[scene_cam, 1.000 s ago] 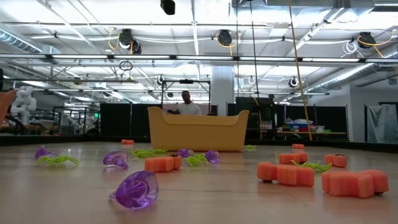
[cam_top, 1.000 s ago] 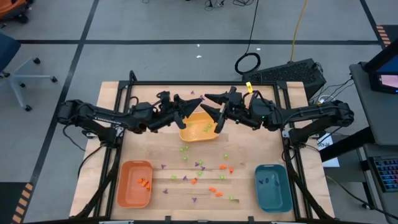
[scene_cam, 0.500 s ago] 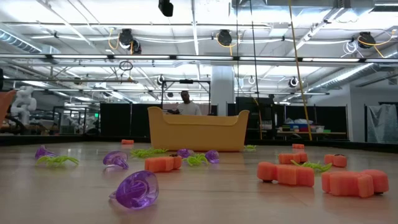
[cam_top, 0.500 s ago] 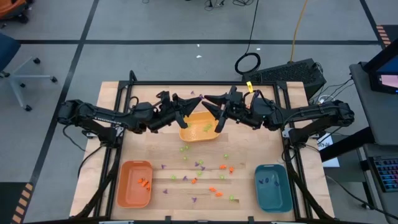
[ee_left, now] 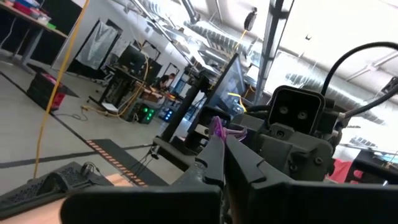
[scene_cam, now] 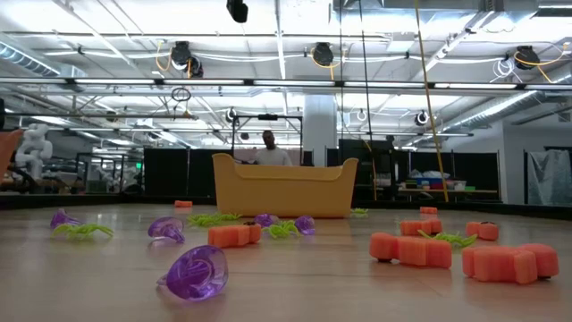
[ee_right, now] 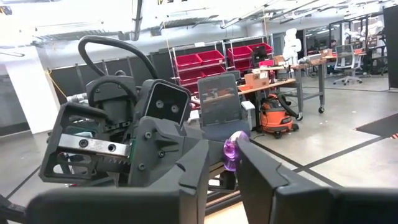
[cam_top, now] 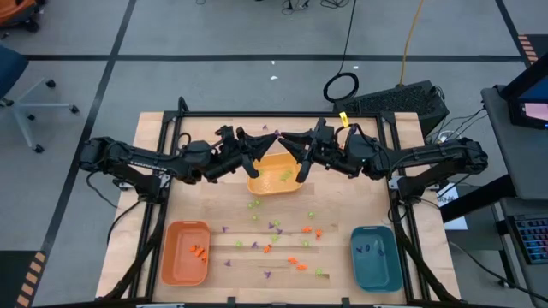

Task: Sort Halloween decoration
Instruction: Put the violet witch hat toy into the blue bin, then put the orange skeleton toy into the orange bin

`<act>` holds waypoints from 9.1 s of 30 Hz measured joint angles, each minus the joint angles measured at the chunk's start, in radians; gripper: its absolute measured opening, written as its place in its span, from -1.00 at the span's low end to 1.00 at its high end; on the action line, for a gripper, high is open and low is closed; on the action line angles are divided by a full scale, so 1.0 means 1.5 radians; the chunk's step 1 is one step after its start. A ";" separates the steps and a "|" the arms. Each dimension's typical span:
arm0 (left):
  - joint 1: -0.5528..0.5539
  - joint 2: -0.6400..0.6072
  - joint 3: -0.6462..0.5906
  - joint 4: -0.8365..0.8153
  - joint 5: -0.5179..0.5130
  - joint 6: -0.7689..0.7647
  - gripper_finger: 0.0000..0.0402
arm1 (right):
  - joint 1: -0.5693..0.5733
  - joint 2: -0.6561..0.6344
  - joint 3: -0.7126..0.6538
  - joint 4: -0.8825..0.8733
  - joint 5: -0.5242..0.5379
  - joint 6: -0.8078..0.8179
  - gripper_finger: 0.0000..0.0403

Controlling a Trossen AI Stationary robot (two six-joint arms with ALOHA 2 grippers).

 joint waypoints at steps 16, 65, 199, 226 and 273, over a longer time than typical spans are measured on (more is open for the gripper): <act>-0.010 0.000 0.000 0.000 0.000 0.044 -1.00 | -0.001 -0.001 0.000 -0.019 -0.001 0.014 -0.98; -0.010 -0.195 0.000 -0.404 0.053 -0.116 0.37 | 0.189 -0.247 0.021 -0.512 -0.067 0.296 -1.00; -0.061 -0.098 0.003 -0.433 0.018 -0.337 0.37 | 0.172 -0.224 -0.117 -0.793 -0.011 0.720 -0.49; 0.052 -0.098 0.003 -0.474 0.264 -0.183 0.37 | -0.210 -0.226 -0.117 -0.840 -0.071 0.606 -0.37; 0.158 -0.098 0.003 -0.509 0.293 -0.202 0.37 | -0.499 0.171 -0.118 -0.762 -0.191 0.230 0.04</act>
